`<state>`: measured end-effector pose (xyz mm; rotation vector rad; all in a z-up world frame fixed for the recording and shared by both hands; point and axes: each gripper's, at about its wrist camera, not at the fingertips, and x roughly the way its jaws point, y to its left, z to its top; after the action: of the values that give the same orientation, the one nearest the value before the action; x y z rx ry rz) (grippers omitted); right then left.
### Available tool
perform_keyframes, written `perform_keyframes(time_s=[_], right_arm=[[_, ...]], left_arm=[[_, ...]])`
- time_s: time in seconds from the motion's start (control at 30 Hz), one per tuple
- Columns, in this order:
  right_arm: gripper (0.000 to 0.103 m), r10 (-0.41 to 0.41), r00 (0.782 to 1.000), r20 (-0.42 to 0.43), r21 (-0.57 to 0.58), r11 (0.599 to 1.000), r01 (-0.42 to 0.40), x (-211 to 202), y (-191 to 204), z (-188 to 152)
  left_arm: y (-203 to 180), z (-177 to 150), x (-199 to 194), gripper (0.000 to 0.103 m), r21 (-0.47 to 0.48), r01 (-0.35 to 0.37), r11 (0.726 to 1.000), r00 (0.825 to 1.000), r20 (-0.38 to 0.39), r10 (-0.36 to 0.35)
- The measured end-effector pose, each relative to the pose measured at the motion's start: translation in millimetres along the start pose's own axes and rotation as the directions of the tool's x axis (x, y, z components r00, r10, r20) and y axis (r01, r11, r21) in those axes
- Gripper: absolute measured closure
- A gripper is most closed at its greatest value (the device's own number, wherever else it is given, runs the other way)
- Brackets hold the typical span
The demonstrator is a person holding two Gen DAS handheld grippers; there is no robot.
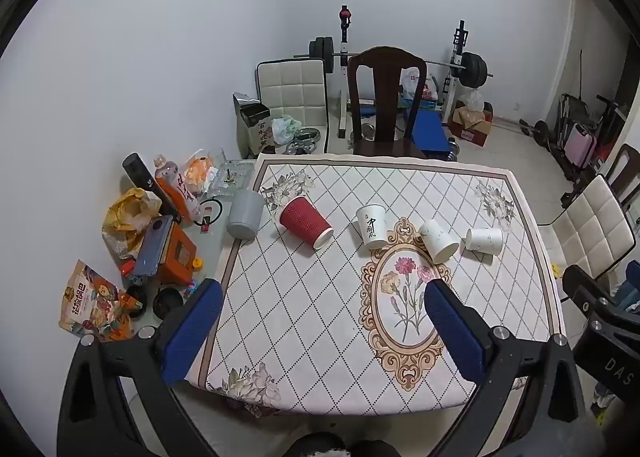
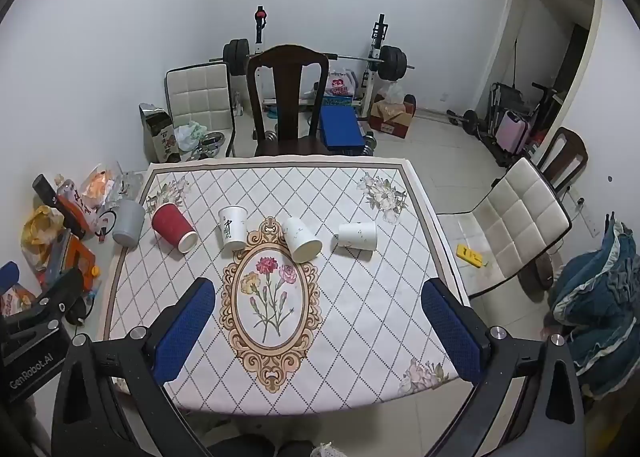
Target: Flip cup upright
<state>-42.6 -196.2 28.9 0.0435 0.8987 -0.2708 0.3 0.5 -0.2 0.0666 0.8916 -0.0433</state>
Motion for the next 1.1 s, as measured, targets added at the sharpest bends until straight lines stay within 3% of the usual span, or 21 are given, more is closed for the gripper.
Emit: perform_keyframes(time_s=[1.1], right_arm=[[0.000,0.007,1.000,-0.022,0.008,1.000,-0.006,7.2,-10.6,1.1]], left_arm=[[-5.6,-0.6,11.9,0.000,0.001,0.008,1.000,1.000,-0.019,-0.008]])
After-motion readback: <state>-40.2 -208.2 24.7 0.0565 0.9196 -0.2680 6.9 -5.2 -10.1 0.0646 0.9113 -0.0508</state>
